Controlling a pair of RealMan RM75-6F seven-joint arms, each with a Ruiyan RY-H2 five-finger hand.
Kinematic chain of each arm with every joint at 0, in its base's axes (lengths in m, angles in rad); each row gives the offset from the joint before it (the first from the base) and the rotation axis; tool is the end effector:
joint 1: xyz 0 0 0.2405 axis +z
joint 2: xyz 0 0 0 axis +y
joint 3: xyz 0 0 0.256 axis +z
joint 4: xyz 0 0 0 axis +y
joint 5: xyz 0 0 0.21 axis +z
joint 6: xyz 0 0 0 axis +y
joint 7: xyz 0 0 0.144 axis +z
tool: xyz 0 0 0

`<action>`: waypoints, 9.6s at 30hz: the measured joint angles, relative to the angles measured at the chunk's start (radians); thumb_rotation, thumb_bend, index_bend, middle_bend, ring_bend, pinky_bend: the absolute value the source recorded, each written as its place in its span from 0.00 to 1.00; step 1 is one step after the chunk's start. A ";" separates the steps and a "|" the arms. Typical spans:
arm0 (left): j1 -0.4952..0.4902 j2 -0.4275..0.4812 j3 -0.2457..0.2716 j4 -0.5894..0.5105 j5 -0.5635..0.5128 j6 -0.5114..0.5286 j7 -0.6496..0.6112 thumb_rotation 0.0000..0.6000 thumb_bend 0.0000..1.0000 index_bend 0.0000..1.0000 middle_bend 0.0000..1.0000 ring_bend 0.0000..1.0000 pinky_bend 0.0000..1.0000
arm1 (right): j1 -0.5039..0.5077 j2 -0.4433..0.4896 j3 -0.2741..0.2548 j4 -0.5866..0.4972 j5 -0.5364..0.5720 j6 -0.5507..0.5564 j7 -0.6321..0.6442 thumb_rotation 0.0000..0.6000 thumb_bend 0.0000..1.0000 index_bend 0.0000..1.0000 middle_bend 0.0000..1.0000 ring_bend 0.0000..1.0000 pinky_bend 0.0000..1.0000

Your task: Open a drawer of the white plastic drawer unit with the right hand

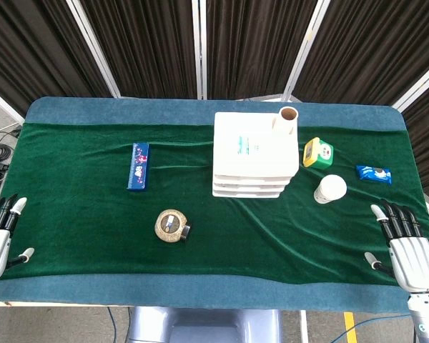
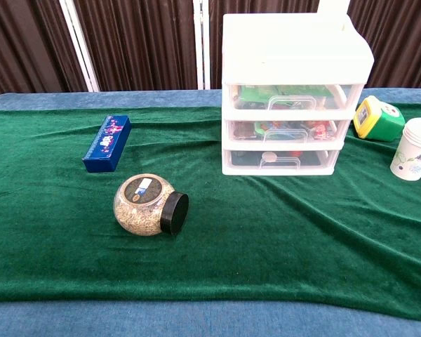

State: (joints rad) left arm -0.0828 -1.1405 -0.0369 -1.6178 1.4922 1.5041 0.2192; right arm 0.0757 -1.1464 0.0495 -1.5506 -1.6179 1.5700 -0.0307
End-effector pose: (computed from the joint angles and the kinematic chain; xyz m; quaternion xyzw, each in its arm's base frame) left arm -0.3094 0.1774 0.1528 -0.6250 -0.3301 -0.3307 0.6254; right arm -0.3019 -0.1774 0.1600 0.6204 -0.3211 0.4134 0.5841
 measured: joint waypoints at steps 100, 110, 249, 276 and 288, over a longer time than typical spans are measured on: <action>0.009 0.034 -0.029 -0.014 -0.020 0.018 -0.114 1.00 0.13 0.00 0.00 0.00 0.00 | 0.421 -0.563 0.297 -0.102 0.541 -0.579 0.601 1.00 0.50 0.15 0.93 0.96 0.85; 0.008 0.039 -0.029 -0.016 -0.019 0.016 -0.125 1.00 0.13 0.00 0.00 0.00 0.00 | 0.415 -0.573 0.313 -0.076 0.558 -0.574 0.602 1.00 0.50 0.15 0.93 0.96 0.85; 0.024 0.083 -0.008 -0.064 0.026 0.041 -0.124 1.00 0.16 0.00 0.00 0.00 0.00 | 0.402 -0.342 0.231 -0.359 0.596 -0.270 -0.635 1.00 0.53 0.25 0.97 0.99 0.84; 0.024 0.084 -0.007 -0.070 0.025 0.037 -0.120 1.00 0.16 0.00 0.00 0.00 0.00 | 0.437 -0.347 0.177 -0.418 0.644 -0.199 -0.688 1.00 0.60 0.51 0.98 1.00 0.84; 0.027 0.087 -0.006 -0.077 0.028 0.040 -0.120 1.00 0.16 0.00 0.00 0.00 0.00 | 0.399 -0.318 0.113 -0.464 0.579 -0.177 -0.643 1.00 0.60 0.51 0.98 1.00 0.84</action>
State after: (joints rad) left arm -0.0562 -1.0537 -0.0426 -1.6948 1.5199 1.5445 0.0997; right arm 0.4745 -1.4644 0.1624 -2.0143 -1.0385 1.3934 -0.6741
